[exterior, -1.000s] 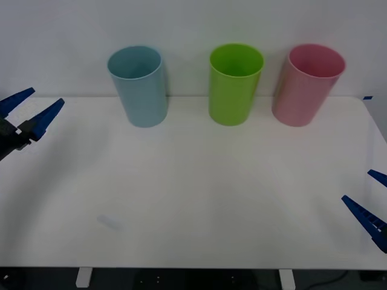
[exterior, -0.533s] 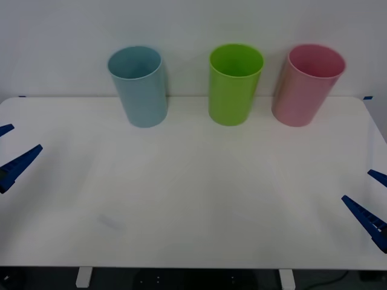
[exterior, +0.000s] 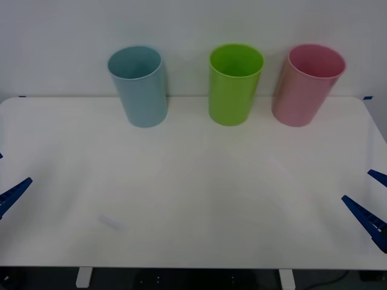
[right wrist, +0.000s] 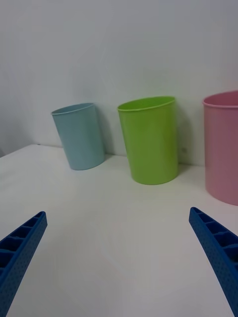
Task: Grasp the object on the table and drop it into the matching bin: aluminum can to the light blue bin, PET bottle to the pink bin.
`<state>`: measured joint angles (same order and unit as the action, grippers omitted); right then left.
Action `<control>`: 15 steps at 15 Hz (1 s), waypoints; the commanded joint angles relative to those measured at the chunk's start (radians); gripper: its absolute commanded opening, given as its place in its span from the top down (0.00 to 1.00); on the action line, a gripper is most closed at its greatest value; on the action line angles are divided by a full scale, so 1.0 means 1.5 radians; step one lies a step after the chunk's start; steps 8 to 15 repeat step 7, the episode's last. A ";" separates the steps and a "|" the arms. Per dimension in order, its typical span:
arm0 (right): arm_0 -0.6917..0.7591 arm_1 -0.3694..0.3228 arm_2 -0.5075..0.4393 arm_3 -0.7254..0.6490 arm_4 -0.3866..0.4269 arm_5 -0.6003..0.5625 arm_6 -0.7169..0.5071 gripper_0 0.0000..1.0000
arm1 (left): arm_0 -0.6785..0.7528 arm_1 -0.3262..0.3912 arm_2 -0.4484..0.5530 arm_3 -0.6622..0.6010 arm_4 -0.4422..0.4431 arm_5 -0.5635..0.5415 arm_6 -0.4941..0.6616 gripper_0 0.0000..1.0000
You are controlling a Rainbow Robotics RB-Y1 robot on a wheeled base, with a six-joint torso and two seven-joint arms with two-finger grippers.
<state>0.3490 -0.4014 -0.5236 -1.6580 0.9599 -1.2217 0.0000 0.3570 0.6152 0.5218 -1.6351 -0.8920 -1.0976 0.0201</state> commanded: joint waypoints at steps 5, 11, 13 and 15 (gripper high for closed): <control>0.000 0.000 0.000 0.000 0.000 0.000 0.000 0.00 | 0.024 0.000 -0.004 -0.002 0.007 -0.005 -0.004 0.00; 0.000 0.000 0.000 0.000 0.000 0.000 0.000 0.00 | 0.025 -0.001 -0.004 -0.002 0.007 -0.005 -0.004 0.00; 0.000 0.000 0.000 0.000 0.000 0.000 0.000 0.00 | 0.025 -0.001 -0.004 -0.002 0.007 -0.005 -0.004 0.00; 0.000 0.000 0.000 0.000 0.000 0.000 0.000 0.00 | 0.025 -0.001 -0.004 -0.002 0.007 -0.005 -0.004 0.00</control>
